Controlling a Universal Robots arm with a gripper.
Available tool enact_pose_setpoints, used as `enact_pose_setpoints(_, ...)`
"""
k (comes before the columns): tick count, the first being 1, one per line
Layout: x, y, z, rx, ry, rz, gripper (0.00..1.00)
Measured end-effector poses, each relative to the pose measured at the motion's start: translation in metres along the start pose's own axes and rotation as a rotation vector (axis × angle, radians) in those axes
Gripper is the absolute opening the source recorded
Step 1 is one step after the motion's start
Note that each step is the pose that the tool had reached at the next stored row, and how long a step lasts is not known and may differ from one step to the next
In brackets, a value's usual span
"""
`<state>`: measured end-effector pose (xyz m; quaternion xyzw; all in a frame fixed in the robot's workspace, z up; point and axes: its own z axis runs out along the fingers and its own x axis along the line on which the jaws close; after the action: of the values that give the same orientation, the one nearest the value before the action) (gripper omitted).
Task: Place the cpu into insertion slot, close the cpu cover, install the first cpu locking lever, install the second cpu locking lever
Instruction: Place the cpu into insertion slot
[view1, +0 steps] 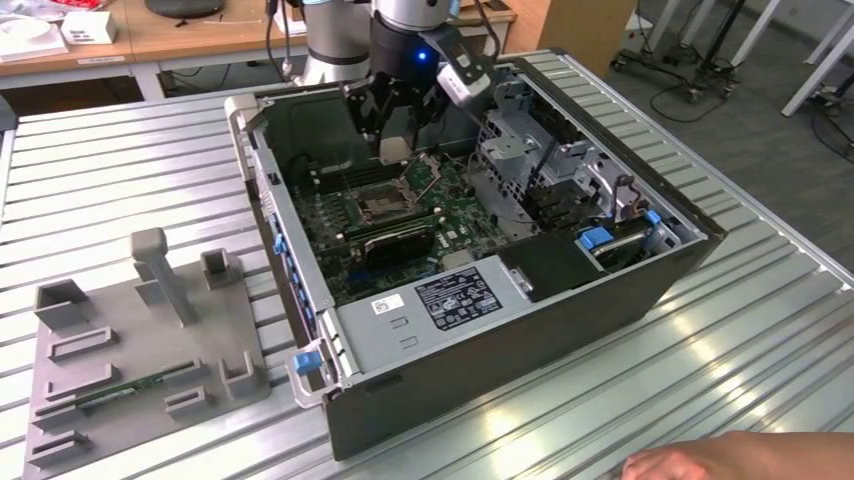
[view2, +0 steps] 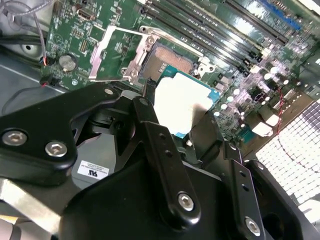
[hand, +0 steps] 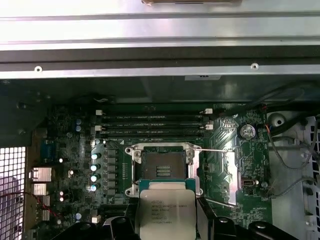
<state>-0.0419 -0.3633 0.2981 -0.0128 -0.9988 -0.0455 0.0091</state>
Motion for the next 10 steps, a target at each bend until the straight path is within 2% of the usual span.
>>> enact_pose_setpoints(10, 0.0001, -0.005, 0.0075, 0.0001, 0.0, 0.0, 0.54)
